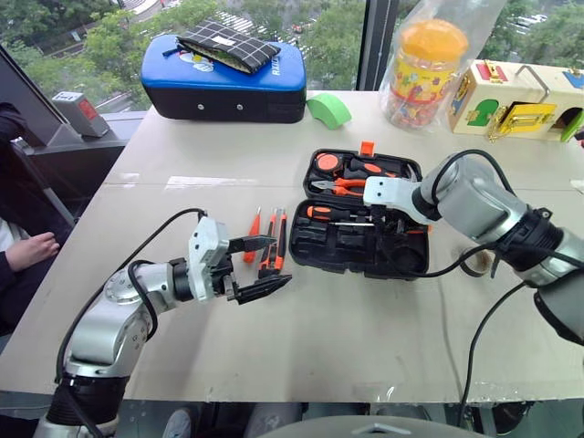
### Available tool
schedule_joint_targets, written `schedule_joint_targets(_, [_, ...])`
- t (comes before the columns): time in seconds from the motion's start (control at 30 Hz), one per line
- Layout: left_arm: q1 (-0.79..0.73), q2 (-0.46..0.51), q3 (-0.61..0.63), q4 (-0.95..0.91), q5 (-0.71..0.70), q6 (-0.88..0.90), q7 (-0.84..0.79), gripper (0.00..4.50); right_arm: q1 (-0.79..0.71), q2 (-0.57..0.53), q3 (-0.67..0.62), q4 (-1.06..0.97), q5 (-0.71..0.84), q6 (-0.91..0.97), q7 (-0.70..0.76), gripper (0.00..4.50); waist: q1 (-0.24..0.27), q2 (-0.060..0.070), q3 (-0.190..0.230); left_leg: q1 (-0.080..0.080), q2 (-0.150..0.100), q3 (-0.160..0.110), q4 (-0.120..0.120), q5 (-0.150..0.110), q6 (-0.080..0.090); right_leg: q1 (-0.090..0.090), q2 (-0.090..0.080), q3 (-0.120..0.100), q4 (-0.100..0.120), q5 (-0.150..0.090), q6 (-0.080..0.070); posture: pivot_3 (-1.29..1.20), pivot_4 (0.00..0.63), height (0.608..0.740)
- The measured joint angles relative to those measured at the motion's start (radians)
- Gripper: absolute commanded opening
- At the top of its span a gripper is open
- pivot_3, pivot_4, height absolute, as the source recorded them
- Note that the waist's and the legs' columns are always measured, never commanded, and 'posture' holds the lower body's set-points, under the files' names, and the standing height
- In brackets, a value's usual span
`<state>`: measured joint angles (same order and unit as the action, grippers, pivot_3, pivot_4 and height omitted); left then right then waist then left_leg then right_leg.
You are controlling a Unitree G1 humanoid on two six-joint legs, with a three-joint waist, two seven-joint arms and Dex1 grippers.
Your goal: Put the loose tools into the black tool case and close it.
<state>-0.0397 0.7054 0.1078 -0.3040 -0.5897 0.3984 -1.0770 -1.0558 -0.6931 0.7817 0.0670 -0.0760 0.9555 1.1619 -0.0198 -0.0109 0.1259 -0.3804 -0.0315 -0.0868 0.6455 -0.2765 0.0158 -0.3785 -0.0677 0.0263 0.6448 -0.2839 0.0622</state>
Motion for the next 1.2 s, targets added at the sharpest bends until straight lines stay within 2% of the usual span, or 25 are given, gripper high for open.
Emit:
schedule_joint_targets(0.03, [0.000,0.000,0.000,-0.001,0.000,0.003,0.005,4.50,0.004,0.003,-0.013,0.001,0.000,0.001,0.000,2.87,0.001,0.000,0.000,0.000,0.000,0.000,-0.001,0.000,0.000,-0.001,0.000,-0.001,0.000,0.000,0.000,0.00,0.150,0.740])
schedule_joint_targets(0.1, [-0.001,0.000,-0.001,-0.007,0.000,0.012,0.016,4.50,0.009,0.000,-0.049,-0.011,0.014,0.012,0.018,2.87,0.000,0.000,0.000,0.000,0.000,0.000,-0.004,0.002,-0.004,-0.003,0.000,-0.001,0.000,0.000,0.000,0.00,0.150,0.740])
schedule_joint_targets(0.2, [-0.016,0.000,-0.010,-0.041,-0.001,0.032,0.036,4.50,0.032,0.008,-0.103,-0.068,0.114,0.034,0.094,2.87,-0.002,0.001,0.000,-0.001,0.000,0.000,-0.009,0.002,-0.004,-0.005,0.000,-0.001,-0.001,0.000,0.000,0.00,0.150,0.740])
schedule_joint_targets(0.3, [-0.026,-0.001,-0.017,-0.052,-0.002,0.045,0.049,4.50,0.062,0.011,-0.195,-0.109,0.182,0.063,0.102,2.07,0.003,0.001,0.001,-0.002,0.000,0.000,-0.009,0.002,-0.004,-0.005,-0.002,-0.002,-0.002,0.000,0.000,0.00,0.150,0.740])
schedule_joint_targets(0.43, [-0.036,-0.002,-0.023,-0.059,-0.003,0.069,0.068,4.50,0.199,0.012,-0.383,-0.208,0.257,0.076,0.025,0.13,0.011,0.001,0.000,-0.002,-0.001,-0.001,-0.008,0.002,-0.004,-0.003,-0.003,-0.003,-0.003,0.000,0.000,0.00,0.150,0.740])
schedule_joint_targets(0.47, [-0.036,-0.003,-0.023,-0.060,-0.003,0.073,0.070,4.50,0.234,0.017,-0.408,-0.227,0.267,0.078,0.001,0.02,0.011,0.001,0.001,-0.002,-0.002,0.000,-0.008,0.002,-0.004,-0.002,-0.003,-0.003,-0.003,0.000,0.000,0.00,0.150,0.740])
schedule_joint_targets(0.6, [-0.037,-0.004,-0.024,-0.060,-0.004,0.075,0.069,4.50,0.418,0.091,-0.572,-0.329,0.294,0.103,-0.170,0.02,0.009,0.001,0.001,-0.002,-0.002,0.000,-0.008,0.003,-0.005,-0.003,-0.003,-0.003,-0.002,0.000,0.000,0.00,0.150,0.740])
schedule_joint_targets(0.77, [-0.038,-0.002,-0.018,-0.057,-0.005,0.075,0.066,4.50,0.548,0.152,-0.683,-0.406,0.288,0.056,-0.352,0.02,0.006,0.001,0.001,-0.001,-0.001,0.000,-0.008,0.003,-0.005,-0.002,-0.002,-0.002,-0.002,0.000,0.000,0.00,0.150,0.740])
schedule_joint_targets(0.93, [-0.038,-0.002,-0.016,-0.057,-0.005,0.079,0.071,4.50,0.613,0.188,-0.660,-0.386,0.253,-0.001,-0.468,0.02,0.006,0.001,0.001,0.000,-0.001,0.001,-0.008,0.004,-0.005,-0.002,-0.002,-0.002,-0.001,0.000,0.000,0.00,0.150,0.740])
schedule_joint_targets(1.2, [0.001,-0.012,-0.012,-0.060,-0.002,0.075,0.103,4.50,0.635,0.107,-0.484,-0.321,0.139,-0.183,-0.475,0.02,0.004,-0.005,-0.008,0.010,0.000,0.003,-0.008,0.001,-0.001,0.006,-0.001,-0.003,-0.001,0.000,0.000,0.00,0.150,0.740])
